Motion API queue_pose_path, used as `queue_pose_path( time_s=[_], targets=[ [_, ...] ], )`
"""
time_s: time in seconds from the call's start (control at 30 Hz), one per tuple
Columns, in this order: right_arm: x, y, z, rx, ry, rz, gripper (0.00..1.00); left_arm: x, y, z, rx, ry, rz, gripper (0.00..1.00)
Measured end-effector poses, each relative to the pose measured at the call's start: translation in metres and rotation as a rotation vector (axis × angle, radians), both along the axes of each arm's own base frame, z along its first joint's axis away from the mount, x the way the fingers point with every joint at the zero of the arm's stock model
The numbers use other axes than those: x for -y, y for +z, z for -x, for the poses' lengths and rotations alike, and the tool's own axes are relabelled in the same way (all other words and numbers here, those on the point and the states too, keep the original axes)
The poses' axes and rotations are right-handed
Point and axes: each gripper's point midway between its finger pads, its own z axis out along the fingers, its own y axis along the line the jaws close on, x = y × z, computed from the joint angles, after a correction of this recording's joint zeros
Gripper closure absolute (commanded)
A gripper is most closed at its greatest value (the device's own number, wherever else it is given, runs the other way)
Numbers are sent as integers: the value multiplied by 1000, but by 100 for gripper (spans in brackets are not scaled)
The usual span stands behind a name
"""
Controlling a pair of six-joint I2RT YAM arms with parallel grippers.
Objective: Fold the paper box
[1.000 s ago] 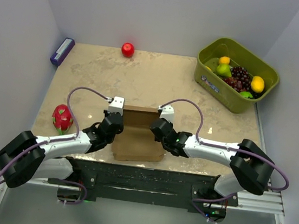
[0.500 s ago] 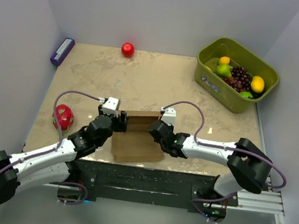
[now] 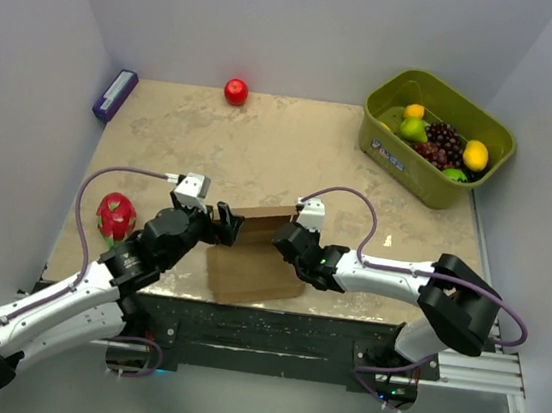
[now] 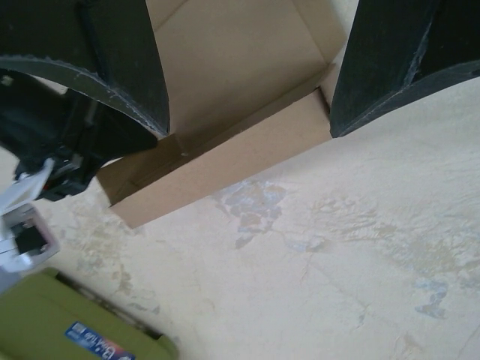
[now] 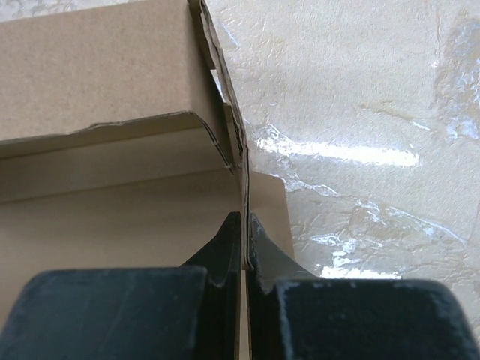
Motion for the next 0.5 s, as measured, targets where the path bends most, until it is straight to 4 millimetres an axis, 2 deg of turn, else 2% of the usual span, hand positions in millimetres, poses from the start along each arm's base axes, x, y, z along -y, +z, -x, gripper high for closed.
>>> queue_pose_path(
  time_s=[0.13,0.27,0.37,0.5],
  targets=[
    [-1,0,0,1,1,-1,100,4,12,-2,9,-6,19,7],
    [-1,0,0,1,2,-2,100,7,6,-10,-20,10,-20,8],
    [-1,0,0,1,2,-2,100,0,-6,-14,-43,48,-66,10],
    [-1,0,0,1,2,-3,100,-13,-3,-22,-33,105,-65,11]
  ],
)
